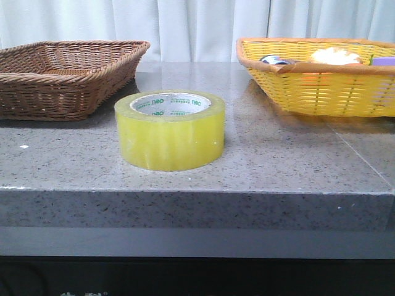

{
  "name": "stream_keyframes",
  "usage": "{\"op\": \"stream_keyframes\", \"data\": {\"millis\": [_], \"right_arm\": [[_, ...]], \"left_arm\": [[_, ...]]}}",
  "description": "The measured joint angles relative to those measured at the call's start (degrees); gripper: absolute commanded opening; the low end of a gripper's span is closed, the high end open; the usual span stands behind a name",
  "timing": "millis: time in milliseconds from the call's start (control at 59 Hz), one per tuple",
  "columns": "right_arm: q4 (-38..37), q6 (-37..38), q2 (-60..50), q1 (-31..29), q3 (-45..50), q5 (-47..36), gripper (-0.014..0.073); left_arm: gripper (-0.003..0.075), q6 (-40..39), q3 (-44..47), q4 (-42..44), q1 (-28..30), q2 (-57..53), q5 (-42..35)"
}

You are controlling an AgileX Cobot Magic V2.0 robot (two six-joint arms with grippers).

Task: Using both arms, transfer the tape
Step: 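Release the tape roll and withdraw the right gripper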

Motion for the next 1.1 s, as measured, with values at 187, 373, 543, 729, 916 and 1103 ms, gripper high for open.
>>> {"op": "stream_keyframes", "data": {"millis": [187, 373, 543, 729, 916, 1103], "right_arm": [[0.0, 0.0, -3.82, -6.86, 0.0, 1.35, -0.007], [0.0, 0.0, -9.27, -14.63, 1.4, 2.09, -0.007], [0.0, 0.0, -16.57, -20.52, 8.02, 0.88, -0.007], [0.0, 0.0, -26.93, -23.5, 20.48, -5.78, -0.007], [0.0, 0.0, -37.41, -23.5, 32.91, -11.58, -0.007], [0.0, 0.1, -48.88, -23.5, 43.26, -13.01, -0.007]], "left_arm": [[0.0638, 0.0, 0.0, 0.0, 0.0, 0.0, 0.0], [0.0638, 0.0, 0.0, 0.0, 0.0, 0.0, 0.0], [0.0638, 0.0, 0.0, 0.0, 0.0, 0.0, 0.0], [0.0638, 0.0, 0.0, 0.0, 0.0, 0.0, 0.0], [0.0638, 0.0, 0.0, 0.0, 0.0, 0.0, 0.0], [0.0638, 0.0, 0.0, 0.0, 0.0, 0.0, 0.0]]}}
